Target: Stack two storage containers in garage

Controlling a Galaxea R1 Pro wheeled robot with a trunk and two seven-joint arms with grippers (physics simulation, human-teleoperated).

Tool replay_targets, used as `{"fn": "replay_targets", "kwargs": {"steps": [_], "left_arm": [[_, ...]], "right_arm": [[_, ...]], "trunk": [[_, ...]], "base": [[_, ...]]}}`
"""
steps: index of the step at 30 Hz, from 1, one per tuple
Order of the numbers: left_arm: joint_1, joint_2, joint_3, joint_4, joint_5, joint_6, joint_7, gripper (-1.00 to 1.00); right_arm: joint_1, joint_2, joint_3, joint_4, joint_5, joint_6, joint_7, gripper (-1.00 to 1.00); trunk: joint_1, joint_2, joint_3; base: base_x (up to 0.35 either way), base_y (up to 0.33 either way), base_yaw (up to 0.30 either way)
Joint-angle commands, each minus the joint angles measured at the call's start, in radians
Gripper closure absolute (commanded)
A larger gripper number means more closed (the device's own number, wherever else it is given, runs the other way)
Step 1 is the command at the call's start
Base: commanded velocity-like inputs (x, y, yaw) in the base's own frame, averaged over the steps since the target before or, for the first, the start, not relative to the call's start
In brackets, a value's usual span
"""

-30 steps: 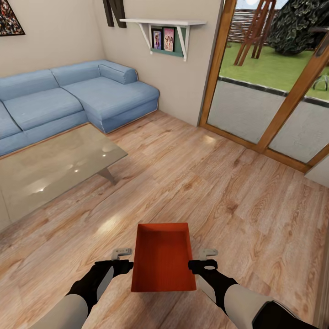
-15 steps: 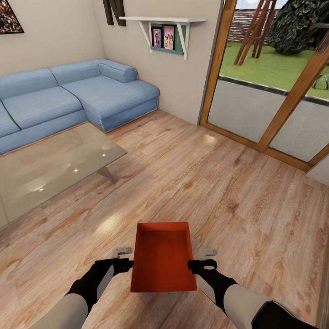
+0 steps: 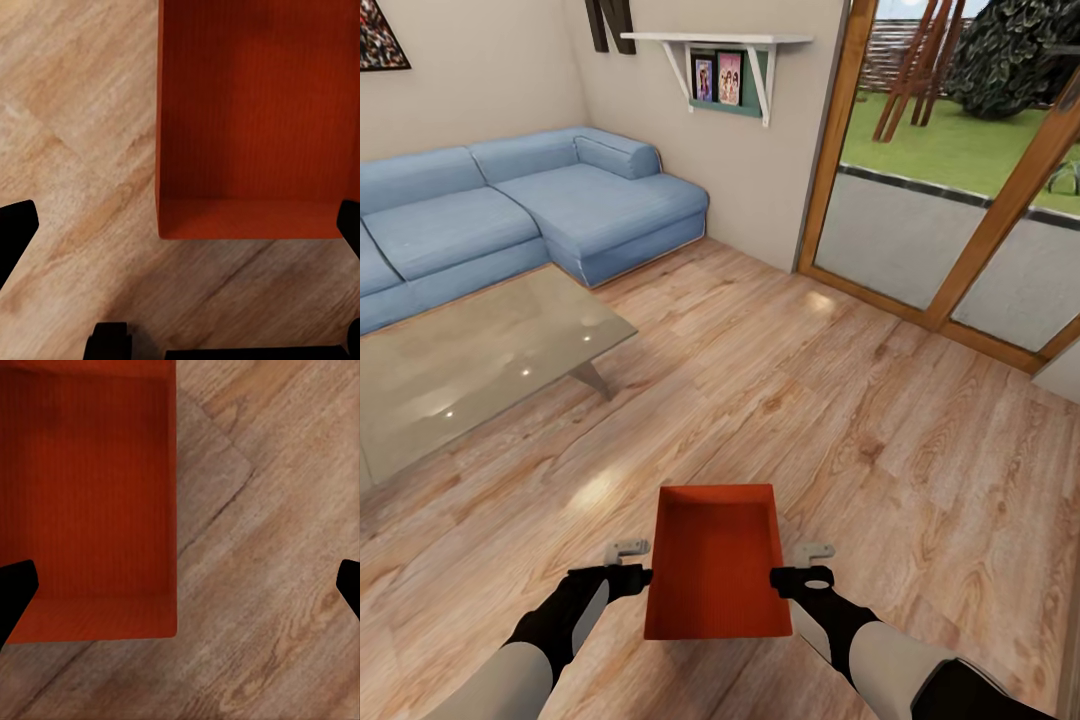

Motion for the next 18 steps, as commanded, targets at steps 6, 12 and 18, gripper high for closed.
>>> {"fn": "replay_targets", "kwargs": {"steps": [6,12,18], "left_arm": [[0.0,-0.001,-0.001,0.005,0.008,0.007,0.003,-1.0],[0.0,-0.001,0.0,0.004,0.007,0.008,0.002,-1.0],[0.0,-0.001,0.0,0.002,0.007,0.007,0.001,-1.0]], "right_arm": [[0.0,0.0,0.008,-0.002,-0.009,-0.009,-0.004,-1.0],[0.0,0.0,0.01,-0.002,-0.009,-0.01,-0.002,-1.0],[0.0,0.0,0.01,-0.002,-0.009,-0.011,0.005,-1.0]], "trunk": [[0.023,-0.043,-0.02],[0.046,-0.085,-0.038],[0.069,-0.127,-0.057]], "base": [[0.0,0.0,0.0],[0.0,0.0,0.0],[0.0,0.0,0.0]]}}
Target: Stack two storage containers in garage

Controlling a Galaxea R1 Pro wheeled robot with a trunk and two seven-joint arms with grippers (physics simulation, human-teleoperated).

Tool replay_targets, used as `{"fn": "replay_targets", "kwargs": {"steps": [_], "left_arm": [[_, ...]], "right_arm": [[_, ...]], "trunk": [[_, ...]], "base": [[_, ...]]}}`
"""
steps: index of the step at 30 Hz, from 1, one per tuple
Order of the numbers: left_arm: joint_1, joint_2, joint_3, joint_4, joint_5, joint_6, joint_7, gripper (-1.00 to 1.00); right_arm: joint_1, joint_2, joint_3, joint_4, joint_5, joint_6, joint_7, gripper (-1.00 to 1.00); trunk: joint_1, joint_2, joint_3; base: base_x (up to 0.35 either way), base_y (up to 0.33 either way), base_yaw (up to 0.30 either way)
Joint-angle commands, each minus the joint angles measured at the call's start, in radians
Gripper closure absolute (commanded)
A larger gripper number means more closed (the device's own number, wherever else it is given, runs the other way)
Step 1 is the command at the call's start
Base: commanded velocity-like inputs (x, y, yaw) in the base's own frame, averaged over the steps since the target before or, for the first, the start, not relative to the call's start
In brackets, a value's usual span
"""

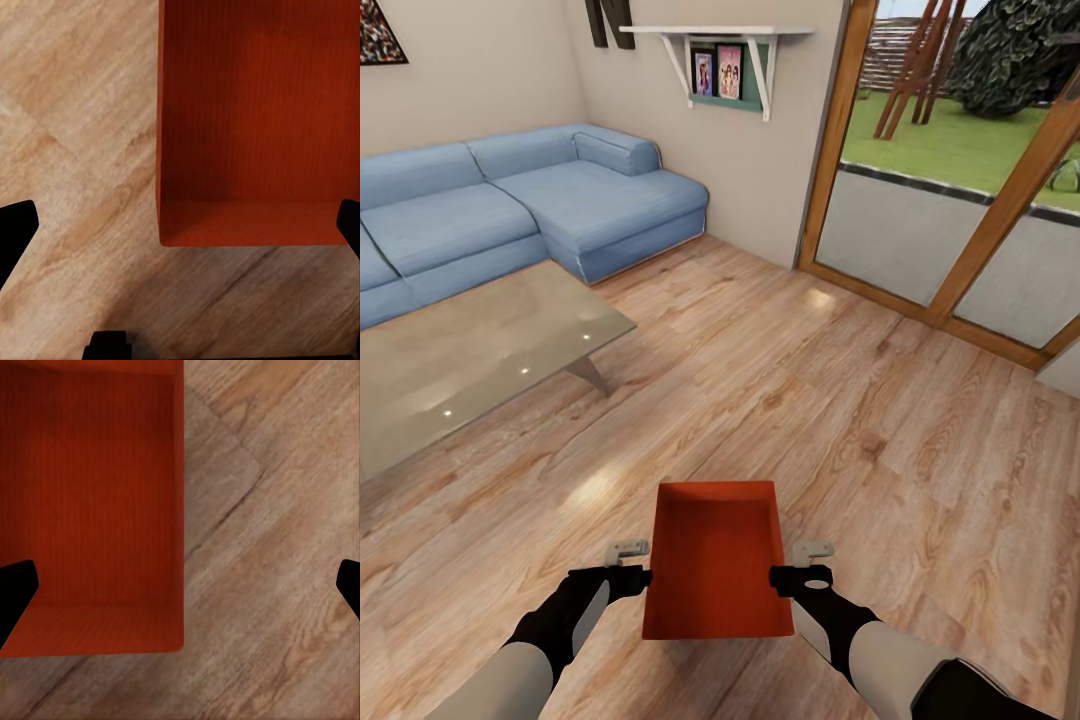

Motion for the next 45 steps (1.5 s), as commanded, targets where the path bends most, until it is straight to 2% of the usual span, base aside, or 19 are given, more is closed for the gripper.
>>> {"fn": "replay_targets", "kwargs": {"steps": [1,45], "left_arm": [[0.0,0.0,0.0,-0.002,0.009,0.006,0.0,-1.0],[0.0,0.002,-0.008,-0.003,0.006,0.006,0.003,-1.0]], "right_arm": [[-0.001,0.0,0.009,0.0,-0.009,-0.001,-0.004,-1.0],[-0.001,-0.001,0.009,0.0,-0.008,-0.002,-0.002,-1.0]], "trunk": [[0.004,-0.008,-0.004],[0.173,-0.316,-0.142]], "base": [[0.0,0.0,0.0],[0.0,0.0,0.0]]}}
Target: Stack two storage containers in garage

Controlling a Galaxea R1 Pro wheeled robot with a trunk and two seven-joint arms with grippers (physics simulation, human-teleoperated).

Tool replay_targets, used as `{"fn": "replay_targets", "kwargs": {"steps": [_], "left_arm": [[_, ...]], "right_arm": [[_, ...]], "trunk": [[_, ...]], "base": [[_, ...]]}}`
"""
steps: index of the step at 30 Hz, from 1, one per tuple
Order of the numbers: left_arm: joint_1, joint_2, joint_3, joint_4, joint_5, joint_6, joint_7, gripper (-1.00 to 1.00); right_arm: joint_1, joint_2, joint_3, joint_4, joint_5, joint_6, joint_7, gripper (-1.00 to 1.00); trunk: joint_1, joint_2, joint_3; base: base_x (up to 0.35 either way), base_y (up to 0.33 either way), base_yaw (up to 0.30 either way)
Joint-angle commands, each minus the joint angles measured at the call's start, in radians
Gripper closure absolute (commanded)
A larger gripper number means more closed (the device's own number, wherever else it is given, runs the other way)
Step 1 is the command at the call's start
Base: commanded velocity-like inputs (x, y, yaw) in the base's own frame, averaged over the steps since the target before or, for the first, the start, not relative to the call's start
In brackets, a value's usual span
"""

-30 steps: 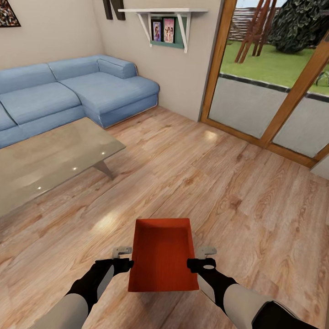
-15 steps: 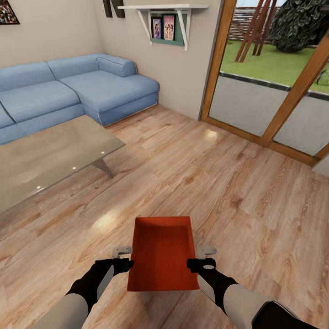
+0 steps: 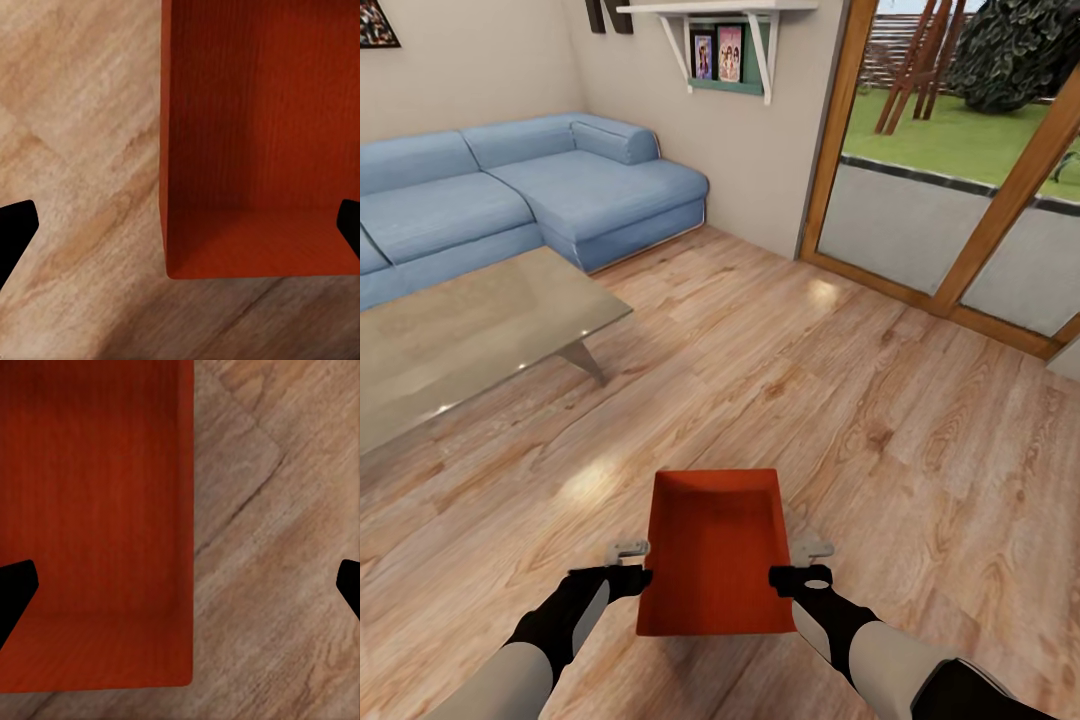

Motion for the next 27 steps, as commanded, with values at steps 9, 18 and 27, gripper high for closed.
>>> {"fn": "replay_targets", "kwargs": {"steps": [9,18,27], "left_arm": [[0.0,0.001,-0.015,-0.003,0.008,0.004,-0.001,-1.0],[0.0,0.001,-0.014,-0.003,-0.057,0.003,0.001,-1.0],[0.0,0.0,-0.013,-0.003,-0.07,0.004,0.001,-1.0]], "right_arm": [[-0.001,-0.001,0.008,0.0,-0.009,-0.002,-0.004,-1.0],[-0.001,-0.001,0.007,0.0,-0.009,-0.002,-0.004,-1.0],[-0.001,-0.001,0.007,0.0,-0.009,-0.003,-0.004,-1.0]], "trunk": [[0.012,-0.022,-0.01],[0.046,-0.085,-0.038],[0.081,-0.148,-0.067]], "base": [[0.0,0.0,0.0],[0.0,0.0,0.0],[0.0,0.0,0.0]]}}
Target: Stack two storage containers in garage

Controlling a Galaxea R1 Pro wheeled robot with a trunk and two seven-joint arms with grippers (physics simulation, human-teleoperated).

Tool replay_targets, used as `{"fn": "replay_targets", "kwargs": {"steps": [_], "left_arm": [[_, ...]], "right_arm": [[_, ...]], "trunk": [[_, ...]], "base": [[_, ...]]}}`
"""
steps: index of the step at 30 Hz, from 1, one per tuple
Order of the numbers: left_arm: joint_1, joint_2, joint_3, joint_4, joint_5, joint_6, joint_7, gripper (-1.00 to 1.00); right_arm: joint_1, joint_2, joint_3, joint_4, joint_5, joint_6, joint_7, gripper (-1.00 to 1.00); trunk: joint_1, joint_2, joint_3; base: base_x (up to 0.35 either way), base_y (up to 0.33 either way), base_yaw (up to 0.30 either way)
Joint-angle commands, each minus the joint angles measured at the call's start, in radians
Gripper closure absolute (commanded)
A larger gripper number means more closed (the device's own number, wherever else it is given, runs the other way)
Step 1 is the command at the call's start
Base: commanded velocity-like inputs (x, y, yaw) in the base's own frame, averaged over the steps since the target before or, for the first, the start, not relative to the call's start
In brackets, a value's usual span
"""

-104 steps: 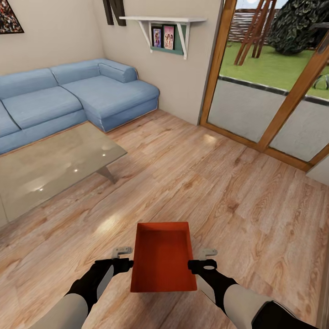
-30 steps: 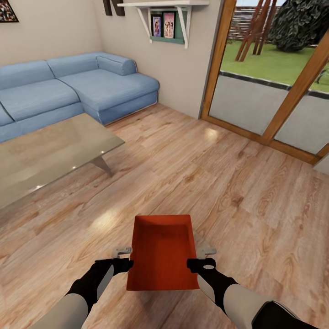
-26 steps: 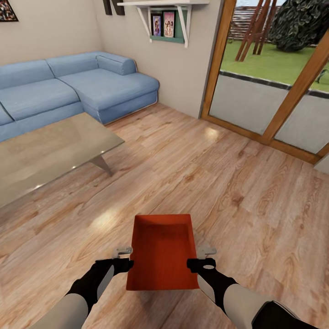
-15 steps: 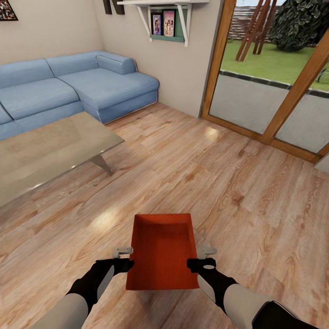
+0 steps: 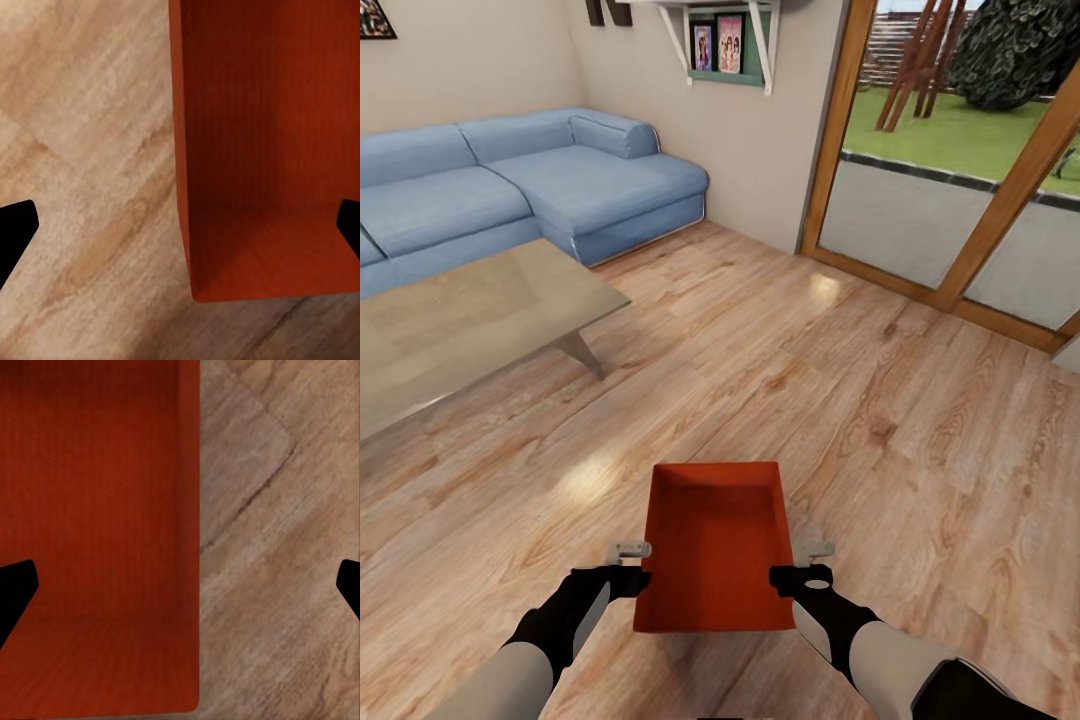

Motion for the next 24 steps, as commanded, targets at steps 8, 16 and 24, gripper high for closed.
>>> {"fn": "replay_targets", "kwargs": {"steps": [8,16,24], "left_arm": [[0.0,0.0,-0.002,-0.002,0.001,0.004,-0.001,-1.0],[0.0,0.002,-0.002,-0.002,0.001,0.004,-0.001,-1.0],[0.0,0.001,-0.002,-0.002,0.001,0.004,-0.001,-1.0]], "right_arm": [[-0.001,0.0,0.009,0.0,-0.01,-0.001,-0.004,-1.0],[-0.001,0.0,0.009,0.0,-0.01,-0.001,-0.004,-1.0],[-0.001,0.0,0.009,0.0,-0.009,-0.001,-0.004,-1.0]], "trunk": [[0.027,-0.05,-0.023],[0.042,-0.078,-0.035],[0.073,-0.134,-0.06]], "base": [[0.0,0.0,0.0],[0.0,0.0,0.0],[0.0,0.0,0.0]]}}
